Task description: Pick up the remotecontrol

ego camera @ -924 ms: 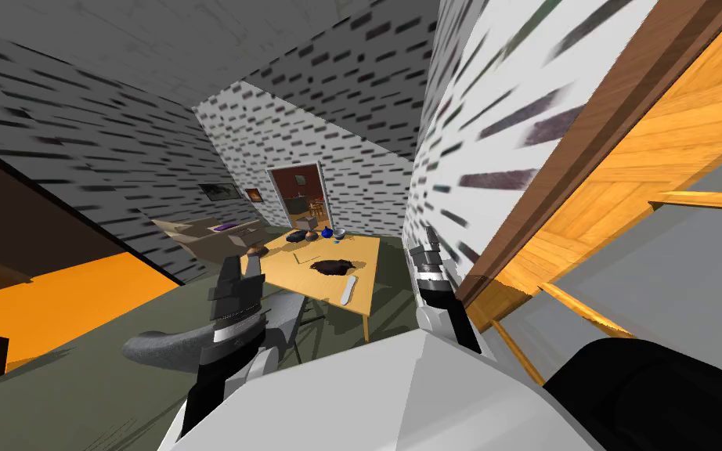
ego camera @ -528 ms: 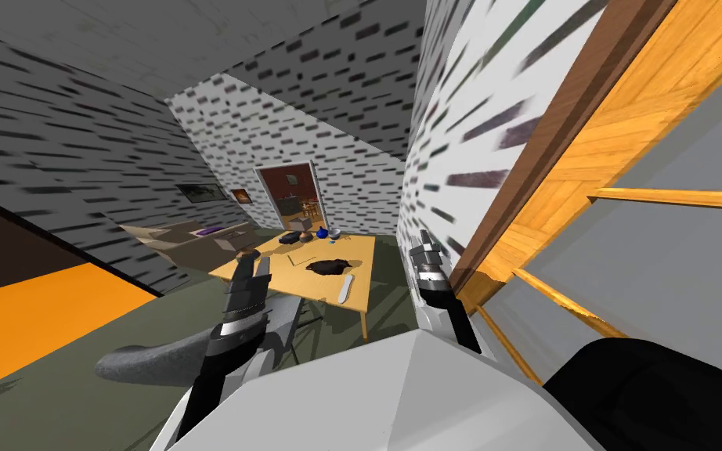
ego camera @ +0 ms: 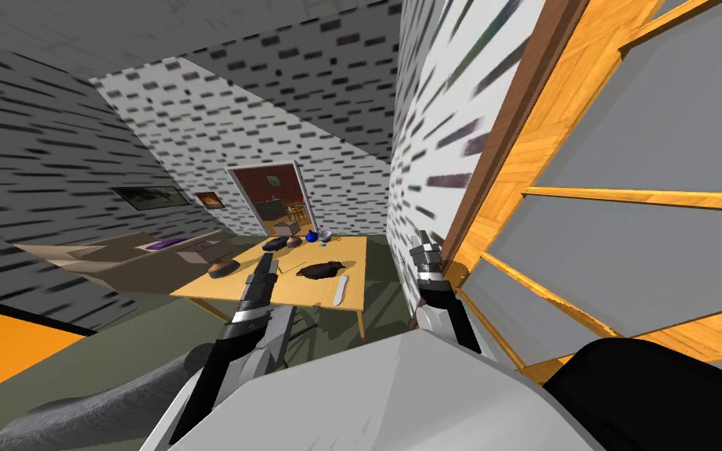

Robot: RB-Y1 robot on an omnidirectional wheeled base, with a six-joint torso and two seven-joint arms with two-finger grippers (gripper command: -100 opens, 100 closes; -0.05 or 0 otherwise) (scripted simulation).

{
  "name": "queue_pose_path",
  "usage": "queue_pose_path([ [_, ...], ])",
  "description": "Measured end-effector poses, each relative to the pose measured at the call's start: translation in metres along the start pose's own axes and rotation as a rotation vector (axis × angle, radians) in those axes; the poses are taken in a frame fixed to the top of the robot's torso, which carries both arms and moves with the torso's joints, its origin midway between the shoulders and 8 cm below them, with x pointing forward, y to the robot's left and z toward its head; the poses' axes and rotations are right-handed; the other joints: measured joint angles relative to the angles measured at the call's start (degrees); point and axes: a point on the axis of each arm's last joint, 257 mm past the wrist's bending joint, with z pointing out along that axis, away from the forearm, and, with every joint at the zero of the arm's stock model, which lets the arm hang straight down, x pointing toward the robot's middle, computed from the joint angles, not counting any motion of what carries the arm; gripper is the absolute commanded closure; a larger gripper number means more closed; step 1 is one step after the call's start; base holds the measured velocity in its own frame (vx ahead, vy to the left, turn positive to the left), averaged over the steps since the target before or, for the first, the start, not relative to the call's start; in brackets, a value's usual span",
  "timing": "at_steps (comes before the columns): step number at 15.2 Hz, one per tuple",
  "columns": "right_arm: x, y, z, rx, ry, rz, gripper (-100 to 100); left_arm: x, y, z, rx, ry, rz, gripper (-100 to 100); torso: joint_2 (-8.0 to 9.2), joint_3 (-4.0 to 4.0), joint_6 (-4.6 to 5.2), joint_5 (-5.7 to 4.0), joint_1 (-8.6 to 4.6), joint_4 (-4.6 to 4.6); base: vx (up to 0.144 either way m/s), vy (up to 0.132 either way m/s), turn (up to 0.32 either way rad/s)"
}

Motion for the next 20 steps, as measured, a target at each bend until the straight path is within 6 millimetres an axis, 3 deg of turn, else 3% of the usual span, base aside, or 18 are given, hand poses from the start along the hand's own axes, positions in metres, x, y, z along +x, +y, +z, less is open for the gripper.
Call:
queue_pose_path([
  [10, 0.000, 0.000, 0.000, 0.000, 0.000, 0.000, 0, 0.017, 0.076, -0.002, -0.198, 0.111, 0.080, -100, -0.04, -0.02, -0.04, 0.00, -0.01, -0.01, -0.012, 0.045, -0.217],
  [20, 0.000, 0.000, 0.000, 0.000, 0.000, 0.000, 0, 0.021, 0.153, -0.017, -0.412, 0.213, 0.165, -100, -0.06, -0.03, 0.01, 0.00, -0.02, -0.01, -0.015, 0.045, -0.259],
])
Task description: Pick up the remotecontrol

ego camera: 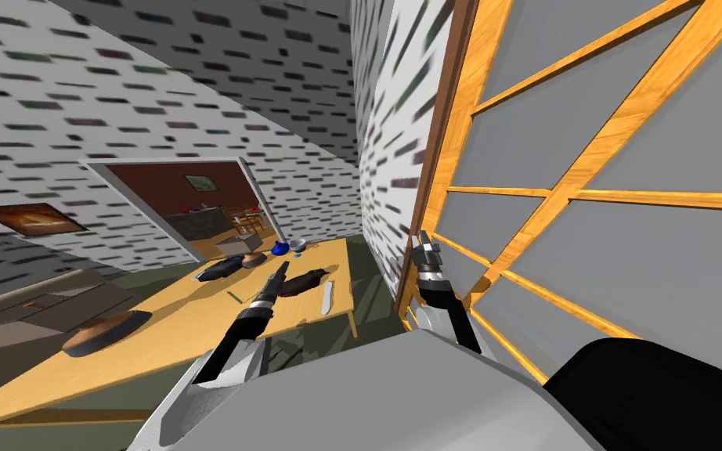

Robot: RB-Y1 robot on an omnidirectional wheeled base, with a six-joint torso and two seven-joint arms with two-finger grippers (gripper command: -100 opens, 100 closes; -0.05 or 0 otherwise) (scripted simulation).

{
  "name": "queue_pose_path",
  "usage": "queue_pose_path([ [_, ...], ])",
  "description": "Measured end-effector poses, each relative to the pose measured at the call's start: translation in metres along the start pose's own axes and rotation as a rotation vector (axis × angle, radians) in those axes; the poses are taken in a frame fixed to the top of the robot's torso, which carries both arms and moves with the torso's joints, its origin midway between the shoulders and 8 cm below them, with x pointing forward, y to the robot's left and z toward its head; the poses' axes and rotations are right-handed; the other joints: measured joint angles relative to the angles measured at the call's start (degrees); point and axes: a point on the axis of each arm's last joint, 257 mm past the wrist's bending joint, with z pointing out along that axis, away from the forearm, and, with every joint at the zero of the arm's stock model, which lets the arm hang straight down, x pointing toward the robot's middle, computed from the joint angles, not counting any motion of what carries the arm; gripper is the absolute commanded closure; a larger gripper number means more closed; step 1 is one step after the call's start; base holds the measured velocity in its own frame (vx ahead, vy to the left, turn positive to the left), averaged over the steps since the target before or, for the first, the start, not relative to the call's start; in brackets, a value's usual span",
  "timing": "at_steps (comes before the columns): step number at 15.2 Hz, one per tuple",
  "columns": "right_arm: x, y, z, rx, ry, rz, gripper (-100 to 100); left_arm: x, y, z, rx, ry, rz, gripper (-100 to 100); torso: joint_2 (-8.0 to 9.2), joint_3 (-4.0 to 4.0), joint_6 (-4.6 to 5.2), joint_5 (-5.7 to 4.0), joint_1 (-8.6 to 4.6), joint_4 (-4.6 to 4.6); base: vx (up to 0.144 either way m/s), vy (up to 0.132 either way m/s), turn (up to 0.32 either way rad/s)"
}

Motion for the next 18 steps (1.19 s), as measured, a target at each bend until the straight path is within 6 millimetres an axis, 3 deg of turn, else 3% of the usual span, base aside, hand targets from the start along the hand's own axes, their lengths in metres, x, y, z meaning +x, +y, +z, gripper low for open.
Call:
queue_pose_path([
  [8, 0.000, 0.000, 0.000, 0.000, 0.000, 0.000, 0, 0.010, 0.063, 0.006, -0.179, 0.082, 0.066, -100, 0.00, 0.00, -0.01, 0.00, 0.00, 0.00, -0.018, 0.043, -0.211],
  [18, 0.000, 0.000, 0.000, 0.000, 0.000, 0.000, 0, 0.023, 0.137, -0.002, -0.395, 0.182, 0.129, -100, -0.02, -0.01, -0.05, 0.00, -0.02, 0.00, -0.019, 0.034, -0.229],
])
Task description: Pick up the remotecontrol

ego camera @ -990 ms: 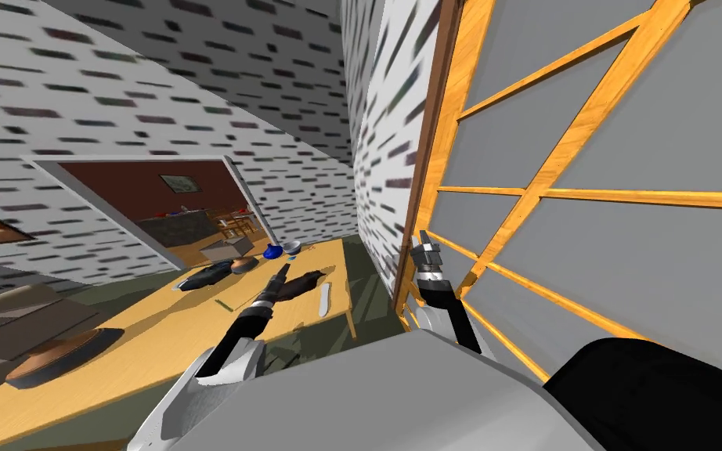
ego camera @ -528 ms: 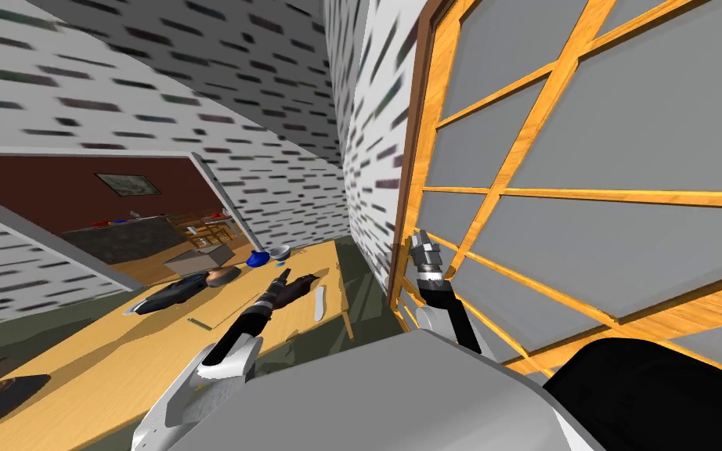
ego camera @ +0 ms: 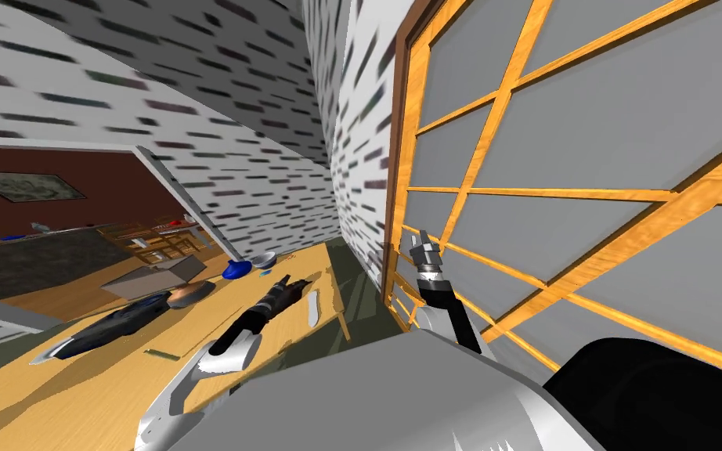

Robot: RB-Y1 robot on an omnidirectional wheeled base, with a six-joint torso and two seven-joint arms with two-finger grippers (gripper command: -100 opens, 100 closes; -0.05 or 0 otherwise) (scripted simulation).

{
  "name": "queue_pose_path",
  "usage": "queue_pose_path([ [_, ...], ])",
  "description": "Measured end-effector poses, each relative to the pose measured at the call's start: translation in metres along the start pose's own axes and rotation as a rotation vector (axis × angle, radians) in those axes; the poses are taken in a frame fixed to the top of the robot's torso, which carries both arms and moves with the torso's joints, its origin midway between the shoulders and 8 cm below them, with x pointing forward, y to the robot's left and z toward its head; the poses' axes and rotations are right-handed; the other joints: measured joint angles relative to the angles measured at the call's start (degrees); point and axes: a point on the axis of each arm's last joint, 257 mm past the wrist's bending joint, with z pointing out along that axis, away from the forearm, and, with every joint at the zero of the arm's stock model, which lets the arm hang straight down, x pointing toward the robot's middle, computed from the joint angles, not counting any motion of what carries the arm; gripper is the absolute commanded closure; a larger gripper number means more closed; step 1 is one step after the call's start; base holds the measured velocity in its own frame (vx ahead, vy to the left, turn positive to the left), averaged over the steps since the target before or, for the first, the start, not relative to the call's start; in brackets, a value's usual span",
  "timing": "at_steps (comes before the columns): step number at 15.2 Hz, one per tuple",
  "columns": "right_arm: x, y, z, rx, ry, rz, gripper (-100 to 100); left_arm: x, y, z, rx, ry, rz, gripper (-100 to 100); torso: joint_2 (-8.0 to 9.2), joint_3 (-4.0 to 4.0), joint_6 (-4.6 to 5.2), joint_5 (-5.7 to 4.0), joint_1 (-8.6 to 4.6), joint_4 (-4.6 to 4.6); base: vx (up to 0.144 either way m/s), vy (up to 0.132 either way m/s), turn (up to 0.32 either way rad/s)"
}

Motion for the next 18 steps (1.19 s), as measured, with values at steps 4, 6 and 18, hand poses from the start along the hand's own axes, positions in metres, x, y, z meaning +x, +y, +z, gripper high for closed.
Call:
queue_pose_path([
  [4, 0.000, 0.000, 0.000, 0.000, 0.000, 0.000, 0, 0.009, 0.029, 0.004, -0.086, 0.043, 0.023, -100, 0.01, 0.00, 0.06, 0.00, 0.01, 0.00, -0.024, 0.038, -0.247],
  [6, 0.000, 0.000, 0.000, 0.000, 0.000, 0.000, 0, 0.013, 0.041, 0.006, -0.125, 0.064, 0.033, -100, -0.01, 0.00, 0.00, 0.00, 0.00, 0.00, -0.017, 0.027, -0.151],
  [18, 0.000, 0.000, 0.000, 0.000, 0.000, 0.000, 0, 0.041, 0.131, -0.003, -0.401, 0.226, 0.087, -100, -0.01, 0.00, 0.04, 0.00, 0.00, 0.00, -0.024, 0.030, -0.239],
])
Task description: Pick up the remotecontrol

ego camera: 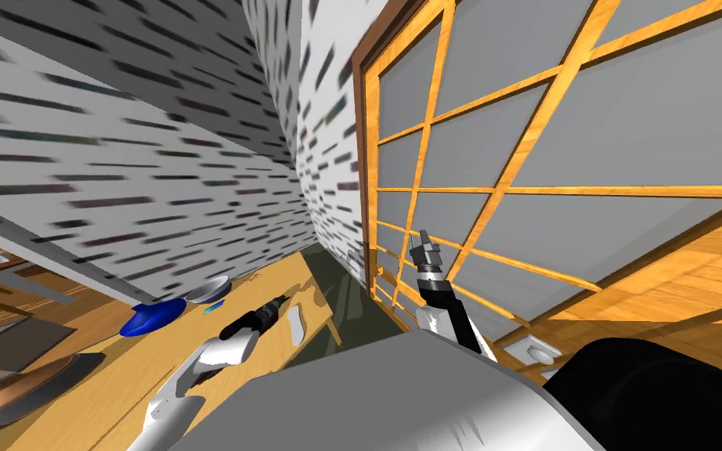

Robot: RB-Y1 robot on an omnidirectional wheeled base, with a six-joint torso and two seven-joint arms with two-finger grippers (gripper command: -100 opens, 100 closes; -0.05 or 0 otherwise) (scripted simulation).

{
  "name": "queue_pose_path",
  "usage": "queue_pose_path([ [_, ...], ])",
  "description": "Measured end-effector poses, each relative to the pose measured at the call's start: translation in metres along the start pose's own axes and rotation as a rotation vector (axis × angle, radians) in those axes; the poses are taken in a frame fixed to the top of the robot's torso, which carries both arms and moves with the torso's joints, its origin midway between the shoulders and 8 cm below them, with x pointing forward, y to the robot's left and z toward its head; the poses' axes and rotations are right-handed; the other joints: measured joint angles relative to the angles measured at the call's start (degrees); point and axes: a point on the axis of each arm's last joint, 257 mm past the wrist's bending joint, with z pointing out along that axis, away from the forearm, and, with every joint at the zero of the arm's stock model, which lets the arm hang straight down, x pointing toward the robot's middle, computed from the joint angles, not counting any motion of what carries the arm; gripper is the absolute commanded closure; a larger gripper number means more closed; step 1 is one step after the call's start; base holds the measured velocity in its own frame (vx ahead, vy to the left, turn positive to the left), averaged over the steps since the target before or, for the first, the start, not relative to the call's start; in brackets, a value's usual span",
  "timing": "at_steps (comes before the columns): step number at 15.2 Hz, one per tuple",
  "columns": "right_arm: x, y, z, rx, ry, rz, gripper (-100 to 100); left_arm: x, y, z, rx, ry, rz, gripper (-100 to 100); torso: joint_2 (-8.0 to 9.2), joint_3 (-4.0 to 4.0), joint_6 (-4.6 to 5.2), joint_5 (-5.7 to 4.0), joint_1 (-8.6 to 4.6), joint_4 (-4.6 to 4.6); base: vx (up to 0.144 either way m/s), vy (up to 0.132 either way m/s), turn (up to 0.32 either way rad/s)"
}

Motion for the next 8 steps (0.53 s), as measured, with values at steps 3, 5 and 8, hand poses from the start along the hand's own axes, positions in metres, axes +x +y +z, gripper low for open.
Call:
queue_pose_path([
  [3, 0.000, 0.000, 0.000, 0.000, 0.000, 0.000, 0, 0.010, 0.019, 0.003, -0.060, 0.042, 0.009, -100, -0.03, -0.02, -0.02, -0.01, -0.04, -0.01, -0.021, 0.019, -0.241],
  [5, 0.000, 0.000, 0.000, 0.000, 0.000, 0.000, 0, 0.018, 0.034, 0.007, -0.107, 0.077, 0.015, -100, -0.04, -0.02, -0.02, 0.00, -0.03, -0.01, -0.020, 0.021, -0.162],
  [8, 0.000, 0.000, 0.000, 0.000, 0.000, 0.000, 0, 0.030, 0.051, 0.007, -0.160, 0.119, 0.021, -100, -0.05, -0.03, -0.02, -0.01, -0.04, -0.01, -0.018, 0.018, -0.230],
])
